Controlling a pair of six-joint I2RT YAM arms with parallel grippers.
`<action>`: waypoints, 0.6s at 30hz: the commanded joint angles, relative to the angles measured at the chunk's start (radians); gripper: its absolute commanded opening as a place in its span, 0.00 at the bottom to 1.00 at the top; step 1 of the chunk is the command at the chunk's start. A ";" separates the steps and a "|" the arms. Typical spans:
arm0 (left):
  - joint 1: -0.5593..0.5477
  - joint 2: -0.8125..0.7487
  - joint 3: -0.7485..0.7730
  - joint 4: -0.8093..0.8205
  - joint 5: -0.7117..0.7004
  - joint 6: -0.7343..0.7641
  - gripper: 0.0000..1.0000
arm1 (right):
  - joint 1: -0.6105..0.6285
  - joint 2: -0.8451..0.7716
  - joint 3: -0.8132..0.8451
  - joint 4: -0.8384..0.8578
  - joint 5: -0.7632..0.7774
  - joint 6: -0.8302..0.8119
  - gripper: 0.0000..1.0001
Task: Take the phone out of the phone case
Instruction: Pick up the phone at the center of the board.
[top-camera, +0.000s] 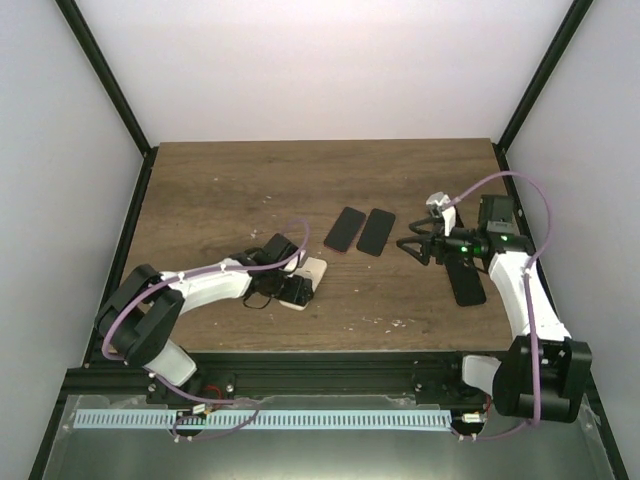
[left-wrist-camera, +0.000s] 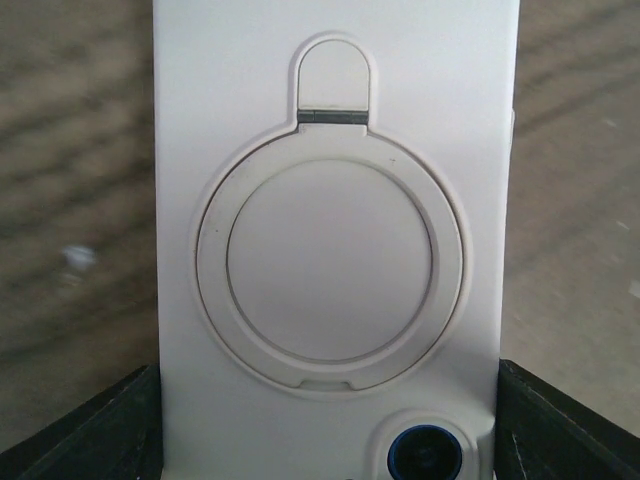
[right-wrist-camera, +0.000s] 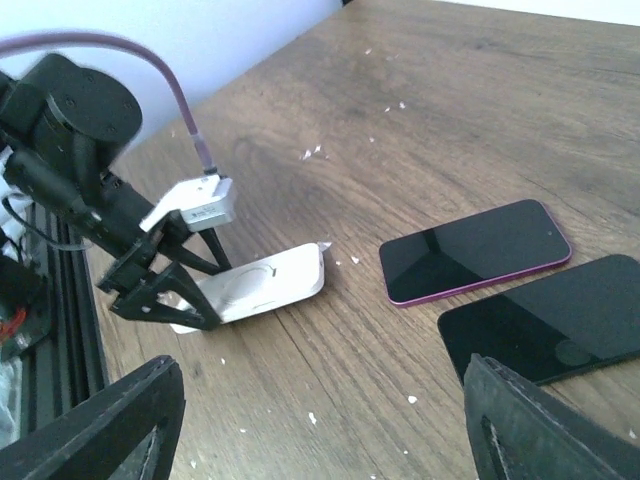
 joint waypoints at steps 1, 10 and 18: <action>-0.027 -0.056 -0.063 0.121 0.217 -0.050 0.57 | 0.093 0.037 0.090 -0.112 0.120 -0.157 0.77; -0.031 -0.062 -0.167 0.325 0.458 -0.097 0.57 | 0.520 0.077 0.104 -0.200 0.574 -0.486 0.72; -0.030 -0.059 -0.187 0.366 0.543 -0.119 0.57 | 0.792 0.120 0.103 -0.148 0.868 -0.725 0.68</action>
